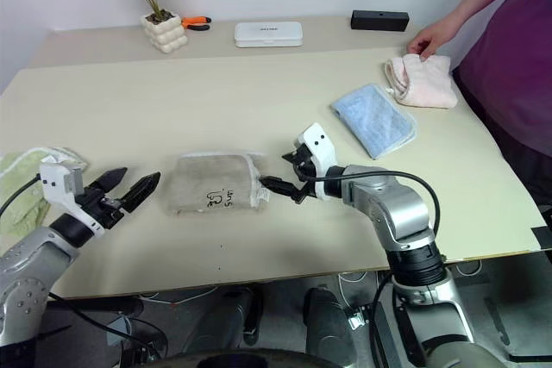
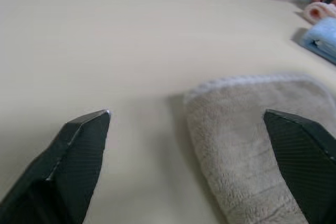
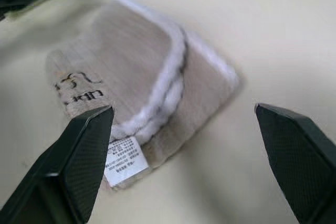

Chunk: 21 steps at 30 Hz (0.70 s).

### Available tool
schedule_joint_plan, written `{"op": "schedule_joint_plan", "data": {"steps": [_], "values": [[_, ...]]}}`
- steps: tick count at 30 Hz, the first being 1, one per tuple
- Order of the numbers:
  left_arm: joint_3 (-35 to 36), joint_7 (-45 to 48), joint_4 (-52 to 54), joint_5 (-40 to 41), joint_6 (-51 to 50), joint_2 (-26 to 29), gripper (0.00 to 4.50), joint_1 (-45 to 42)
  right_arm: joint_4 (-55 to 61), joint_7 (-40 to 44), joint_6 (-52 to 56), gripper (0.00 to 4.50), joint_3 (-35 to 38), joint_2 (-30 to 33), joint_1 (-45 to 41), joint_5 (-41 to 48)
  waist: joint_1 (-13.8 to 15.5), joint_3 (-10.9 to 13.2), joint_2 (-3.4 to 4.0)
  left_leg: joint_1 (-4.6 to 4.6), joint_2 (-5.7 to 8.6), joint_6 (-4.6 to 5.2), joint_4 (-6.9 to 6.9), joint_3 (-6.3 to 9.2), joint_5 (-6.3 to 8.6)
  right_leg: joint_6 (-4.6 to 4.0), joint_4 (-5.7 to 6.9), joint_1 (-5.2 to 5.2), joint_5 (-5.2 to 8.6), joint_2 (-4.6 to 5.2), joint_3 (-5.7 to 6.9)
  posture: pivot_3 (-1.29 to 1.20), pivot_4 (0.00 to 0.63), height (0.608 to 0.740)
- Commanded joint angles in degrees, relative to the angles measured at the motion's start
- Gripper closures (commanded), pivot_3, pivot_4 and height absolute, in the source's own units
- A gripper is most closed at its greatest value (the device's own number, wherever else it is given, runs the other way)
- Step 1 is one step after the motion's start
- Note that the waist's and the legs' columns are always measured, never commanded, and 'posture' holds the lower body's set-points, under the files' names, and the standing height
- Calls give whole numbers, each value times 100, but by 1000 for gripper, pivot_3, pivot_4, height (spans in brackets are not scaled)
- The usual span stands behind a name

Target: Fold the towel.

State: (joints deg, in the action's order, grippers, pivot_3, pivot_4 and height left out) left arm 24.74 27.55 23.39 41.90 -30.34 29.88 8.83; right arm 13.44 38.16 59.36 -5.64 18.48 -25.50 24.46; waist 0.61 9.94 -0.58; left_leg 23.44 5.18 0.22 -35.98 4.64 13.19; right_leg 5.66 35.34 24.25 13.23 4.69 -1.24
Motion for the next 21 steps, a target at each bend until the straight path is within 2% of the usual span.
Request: {"op": "schedule_joint_plan", "data": {"steps": [1,7,12,15,21], "values": [[19,318,429,-166,390,127,16,105,-89,-443,625,0,276,-451,-186,334,-4,0,-1,0,0,-4,1,0,2,0,-2,3,0,0,0,0,150,740],[-136,458,621,-288,442,183,16,250,-668,-917,992,0,348,-1011,-472,379,-27,0,2,0,0,-13,4,-1,8,-2,-4,11,-1,-1,0,0,150,740],[-240,403,692,-390,438,103,16,285,-1146,-1045,824,0,62,-1266,-688,243,-118,-1,2,-1,0,-12,5,-1,7,-2,-4,16,-2,-2,1,0,150,740],[-252,373,716,-447,439,97,0,288,-1278,-1027,737,891,39,-1402,-796,311,-160,-2,2,-2,0,-8,5,0,5,-1,0,14,-2,-3,1,0,150,740],[-195,331,787,-414,419,108,0,365,-1249,-1031,773,4014,192,-1497,-875,461,-160,-1,5,-1,0,-4,13,0,2,3,3,16,-4,-4,1,0,150,740]]}}
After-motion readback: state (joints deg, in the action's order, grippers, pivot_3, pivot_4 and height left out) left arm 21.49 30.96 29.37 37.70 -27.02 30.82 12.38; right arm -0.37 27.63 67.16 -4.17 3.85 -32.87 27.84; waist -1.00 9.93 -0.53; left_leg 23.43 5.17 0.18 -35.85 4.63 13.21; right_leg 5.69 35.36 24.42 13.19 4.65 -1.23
